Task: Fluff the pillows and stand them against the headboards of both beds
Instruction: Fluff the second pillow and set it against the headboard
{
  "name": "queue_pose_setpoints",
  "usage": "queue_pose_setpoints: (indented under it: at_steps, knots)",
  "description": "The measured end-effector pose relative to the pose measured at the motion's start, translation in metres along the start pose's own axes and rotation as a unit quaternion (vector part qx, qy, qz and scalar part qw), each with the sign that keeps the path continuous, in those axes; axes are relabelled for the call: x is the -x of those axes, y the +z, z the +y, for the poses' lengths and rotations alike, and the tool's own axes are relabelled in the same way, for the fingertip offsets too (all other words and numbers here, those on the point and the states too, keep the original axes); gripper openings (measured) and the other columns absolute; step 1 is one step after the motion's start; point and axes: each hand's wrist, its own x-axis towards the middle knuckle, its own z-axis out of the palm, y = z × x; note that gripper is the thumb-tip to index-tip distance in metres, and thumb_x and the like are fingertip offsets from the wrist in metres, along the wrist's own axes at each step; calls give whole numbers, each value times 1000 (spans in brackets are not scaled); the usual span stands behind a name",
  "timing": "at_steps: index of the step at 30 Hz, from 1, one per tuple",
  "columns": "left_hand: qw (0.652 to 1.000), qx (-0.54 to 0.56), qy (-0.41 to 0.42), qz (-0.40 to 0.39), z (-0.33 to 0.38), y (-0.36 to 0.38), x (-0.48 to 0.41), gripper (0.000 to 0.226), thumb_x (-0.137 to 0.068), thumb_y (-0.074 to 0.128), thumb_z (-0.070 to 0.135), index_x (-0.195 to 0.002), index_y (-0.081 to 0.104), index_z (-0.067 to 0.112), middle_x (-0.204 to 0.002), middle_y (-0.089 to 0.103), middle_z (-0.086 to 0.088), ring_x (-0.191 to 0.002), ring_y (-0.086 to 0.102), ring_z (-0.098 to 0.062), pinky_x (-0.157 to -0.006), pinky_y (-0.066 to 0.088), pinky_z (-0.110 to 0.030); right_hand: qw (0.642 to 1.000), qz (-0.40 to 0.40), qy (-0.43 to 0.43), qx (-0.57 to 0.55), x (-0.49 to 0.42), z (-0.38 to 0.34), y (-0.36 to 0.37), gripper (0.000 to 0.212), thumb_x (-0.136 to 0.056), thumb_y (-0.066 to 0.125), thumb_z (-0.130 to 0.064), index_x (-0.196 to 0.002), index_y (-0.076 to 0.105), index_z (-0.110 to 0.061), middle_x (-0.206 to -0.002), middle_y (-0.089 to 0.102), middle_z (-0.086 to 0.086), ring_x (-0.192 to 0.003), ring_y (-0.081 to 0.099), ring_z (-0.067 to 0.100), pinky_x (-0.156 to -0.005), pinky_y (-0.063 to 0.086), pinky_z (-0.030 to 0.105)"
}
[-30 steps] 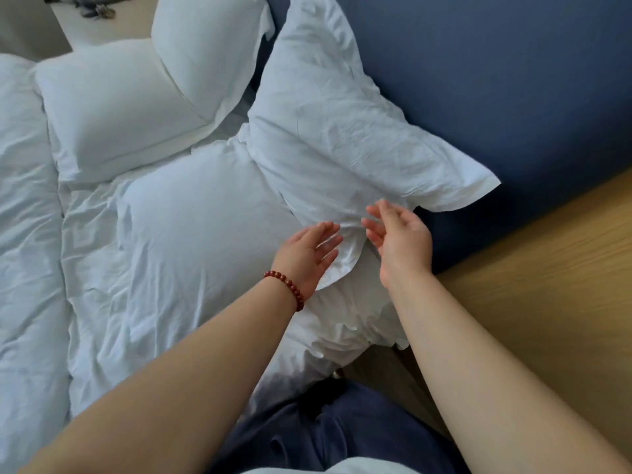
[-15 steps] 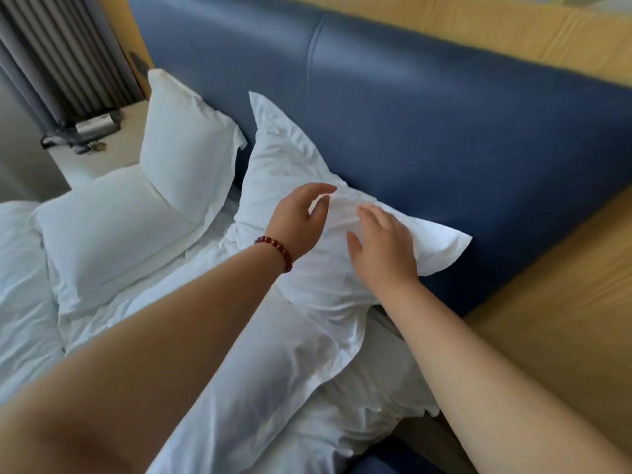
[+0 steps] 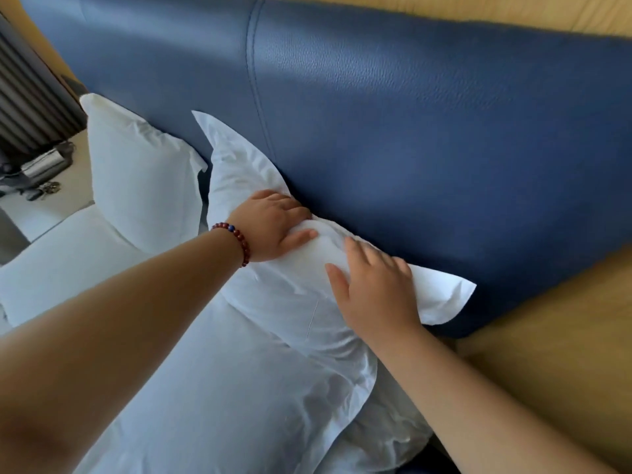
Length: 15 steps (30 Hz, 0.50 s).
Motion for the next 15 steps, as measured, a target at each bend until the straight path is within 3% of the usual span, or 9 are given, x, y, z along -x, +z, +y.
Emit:
queue_pose_setpoints:
  at_steps: [3,5,8,10,13,15]
  knots:
    - [999,4,-32,-20,-5,1,8,81,-85,4,68,-134,54,27,-130,61,1,-123,52,-20,-111,26,-37,1000,19,19,4,-5,3,0,61,-96,31,-52,-138,51,-12,-132,61,7,-118,56,27,-98,38,42]
    - [998,8,-52,-25,-8,1,13,82,-85,3,69,-135,52,28,-130,61,2,-123,52,-21,-111,27,-39,998,-34,51,-3,-2,17,2,59,-99,27,-54,-141,47,-17,-134,59,5,-121,53,27,-101,36,43]
    - [998,3,-59,-28,-7,3,22,82,-85,1,70,-136,51,28,-131,60,1,-123,52,-22,-111,27,-40,978,-81,154,-112,17,39,4,56,-101,20,-51,-139,48,-21,-137,56,5,-125,49,29,-104,36,44]
    - [997,3,-65,-30,-4,3,24,84,-84,-1,71,-137,50,28,-132,60,0,-124,51,-23,-111,27,-41,981,28,153,-118,32,42,-3,53,-104,24,-43,-134,56,-14,-132,60,7,-122,52,30,-102,38,42]
    - [997,4,-72,-33,1,3,23,88,-83,-2,73,-137,50,28,-134,59,0,-126,50,-24,-112,27,-42,967,234,33,-91,28,26,-22,47,-102,33,-36,-126,61,-8,-126,63,8,-119,55,28,-101,40,43]
    - [997,9,-74,-26,3,1,21,88,-83,-2,74,-136,51,27,-133,59,0,-126,50,-24,-111,27,-42,967,225,-45,-109,12,6,-28,46,-101,37,-34,-128,60,-6,-129,61,10,-122,54,29,-104,38,45]
